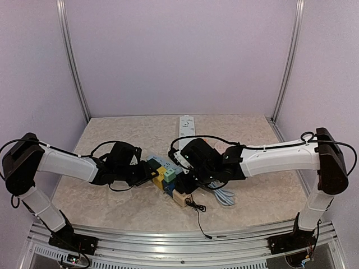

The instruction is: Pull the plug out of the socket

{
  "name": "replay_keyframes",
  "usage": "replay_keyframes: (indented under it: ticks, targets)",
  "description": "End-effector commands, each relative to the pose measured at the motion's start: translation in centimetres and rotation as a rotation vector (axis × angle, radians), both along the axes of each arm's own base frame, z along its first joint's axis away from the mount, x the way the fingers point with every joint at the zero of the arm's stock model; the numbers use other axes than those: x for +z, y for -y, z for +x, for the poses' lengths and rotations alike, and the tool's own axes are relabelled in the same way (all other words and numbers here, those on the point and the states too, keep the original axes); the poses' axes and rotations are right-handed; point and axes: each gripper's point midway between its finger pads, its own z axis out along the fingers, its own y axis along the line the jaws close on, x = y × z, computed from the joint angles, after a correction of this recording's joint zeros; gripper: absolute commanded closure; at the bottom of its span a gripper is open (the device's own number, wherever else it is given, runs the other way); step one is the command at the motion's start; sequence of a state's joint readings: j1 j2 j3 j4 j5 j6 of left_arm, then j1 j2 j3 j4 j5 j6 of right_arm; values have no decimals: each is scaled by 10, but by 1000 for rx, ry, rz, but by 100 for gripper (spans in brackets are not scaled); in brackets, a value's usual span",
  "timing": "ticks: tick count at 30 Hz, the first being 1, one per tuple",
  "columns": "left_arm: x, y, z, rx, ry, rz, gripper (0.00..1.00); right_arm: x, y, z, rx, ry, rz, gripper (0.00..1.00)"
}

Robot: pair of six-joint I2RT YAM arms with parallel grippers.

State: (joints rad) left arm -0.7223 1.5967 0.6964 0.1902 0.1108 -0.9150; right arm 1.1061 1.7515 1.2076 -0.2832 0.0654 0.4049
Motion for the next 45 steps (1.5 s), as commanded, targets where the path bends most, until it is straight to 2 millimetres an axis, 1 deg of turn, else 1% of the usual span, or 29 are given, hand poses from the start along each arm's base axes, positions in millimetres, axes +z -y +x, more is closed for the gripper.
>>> replay_keyframes:
  ticks: [1,4,11,18,23,27,35,40,45]
  targets:
    - [-49,-21,-26,-14,-137,152,61,42,-25,0,32,122,33,100]
    - [-48,-20,-27,-16,-136,152,61,36,-28,-3,39,156,-32,100]
    - [-49,-21,-26,-15,-137,154,61,30,-34,-7,59,219,-131,100]
    - [-48,-20,-27,-17,-136,153,61,28,-39,-10,75,238,-153,100]
    - [-49,-21,-27,-17,-136,157,61,33,-44,-14,80,202,-91,100]
    - [-48,-21,-27,-17,-134,158,61,35,-45,-13,85,158,-32,100]
    - [-48,-21,-27,-20,-132,160,61,45,-35,-4,80,18,161,100]
    - [-49,-20,-26,-22,-132,163,61,41,-29,-2,75,-47,218,100]
    - [-49,-21,-26,-21,-132,163,61,46,-27,0,74,-74,267,100]
